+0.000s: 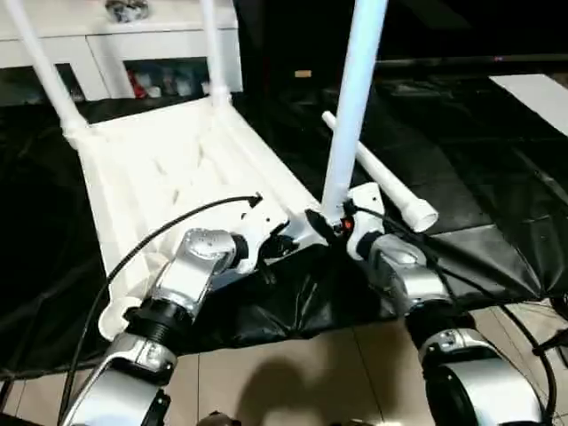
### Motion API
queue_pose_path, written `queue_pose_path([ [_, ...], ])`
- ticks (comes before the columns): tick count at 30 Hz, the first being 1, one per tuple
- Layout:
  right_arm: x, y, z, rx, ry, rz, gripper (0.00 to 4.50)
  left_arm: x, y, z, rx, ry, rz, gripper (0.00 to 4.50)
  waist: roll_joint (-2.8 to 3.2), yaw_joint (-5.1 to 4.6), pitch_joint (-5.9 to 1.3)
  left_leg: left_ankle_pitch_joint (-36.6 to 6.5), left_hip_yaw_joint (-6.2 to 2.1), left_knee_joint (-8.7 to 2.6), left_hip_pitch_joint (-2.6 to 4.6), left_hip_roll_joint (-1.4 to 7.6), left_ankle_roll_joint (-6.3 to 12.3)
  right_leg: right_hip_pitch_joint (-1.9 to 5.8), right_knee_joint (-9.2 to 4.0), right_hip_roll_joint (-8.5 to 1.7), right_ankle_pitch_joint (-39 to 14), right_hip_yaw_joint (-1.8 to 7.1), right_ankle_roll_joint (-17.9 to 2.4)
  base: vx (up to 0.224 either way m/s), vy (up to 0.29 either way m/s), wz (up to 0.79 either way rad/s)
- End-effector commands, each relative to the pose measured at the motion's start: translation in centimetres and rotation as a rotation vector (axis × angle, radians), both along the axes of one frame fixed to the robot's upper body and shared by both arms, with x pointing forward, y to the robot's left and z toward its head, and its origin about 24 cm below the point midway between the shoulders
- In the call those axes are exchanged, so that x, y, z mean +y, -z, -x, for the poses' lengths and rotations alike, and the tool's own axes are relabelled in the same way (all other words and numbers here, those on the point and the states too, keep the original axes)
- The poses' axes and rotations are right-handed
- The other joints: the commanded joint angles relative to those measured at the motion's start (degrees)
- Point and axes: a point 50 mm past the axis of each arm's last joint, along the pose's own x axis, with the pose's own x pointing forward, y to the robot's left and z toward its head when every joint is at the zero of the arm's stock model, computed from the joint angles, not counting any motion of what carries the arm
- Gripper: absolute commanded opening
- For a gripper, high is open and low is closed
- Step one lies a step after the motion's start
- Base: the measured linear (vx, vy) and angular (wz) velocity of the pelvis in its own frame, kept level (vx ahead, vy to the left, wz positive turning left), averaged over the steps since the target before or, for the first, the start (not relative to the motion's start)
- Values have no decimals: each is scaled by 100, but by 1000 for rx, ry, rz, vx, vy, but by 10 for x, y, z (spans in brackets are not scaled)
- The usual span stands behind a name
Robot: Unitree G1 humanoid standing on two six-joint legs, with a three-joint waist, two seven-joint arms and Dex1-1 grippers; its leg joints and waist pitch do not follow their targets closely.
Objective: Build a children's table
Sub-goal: Rotate leg to tighten
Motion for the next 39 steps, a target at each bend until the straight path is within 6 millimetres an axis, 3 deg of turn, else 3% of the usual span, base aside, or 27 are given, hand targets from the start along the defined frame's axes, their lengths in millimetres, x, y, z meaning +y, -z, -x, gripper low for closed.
queue_pose_path([
  [1,31,9,11,47,-154,-18,390,-26,-16,5,-58,119,87,0,-29,39,-402,-1780,-75,-406,64,212,141,273,-435,-374,-1665,287,-1187,0,0,0],
  [5,16,4,11,-4,-247,1,390,-17,-17,9,-37,204,82,0,-5,58,-427,-1553,-61,-383,68,220,234,271,-401,-358,-1331,288,-1276,0,0,0],
  [10,4,0,20,-31,-453,40,390,-8,-14,12,2,301,54,0,23,160,-444,-1316,-45,-357,55,243,368,297,-321,-333,-792,271,-1458,0,0,0],
  [20,-18,1,48,42,-866,112,390,9,-14,8,56,409,-18,0,35,337,-400,-1922,-46,-398,136,276,201,240,-416,-337,-1571,294,-1303,0,0,0],
  [27,-21,1,59,114,-966,77,340,15,-14,4,72,427,-30,0,20,433,-425,-1786,-62,-392,120,275,181,264,-396,-369,-1507,300,-1281,0,0,0],
  [32,-20,3,64,133,-987,63,299,17,-12,4,80,429,-29,0,10,437,-426,-1745,-70,-399,104,282,153,269,-390,-383,-1519,296,-1271,0,0,0],
  [36,-18,4,65,139,-984,56,281,18,-11,4,81,423,-21,0,14,438,-427,-1734,-68,-397,107,282,151,267,-392,-386,-1530,296,-1275,0,0,0],
  [39,-13,4,59,108,-881,31,279,16,-11,3,64,373,8,0,6,435,-421,-1744,-69,-401,103,284,133,264,-397,-397,-1614,298,-1252,0,0,0],
])
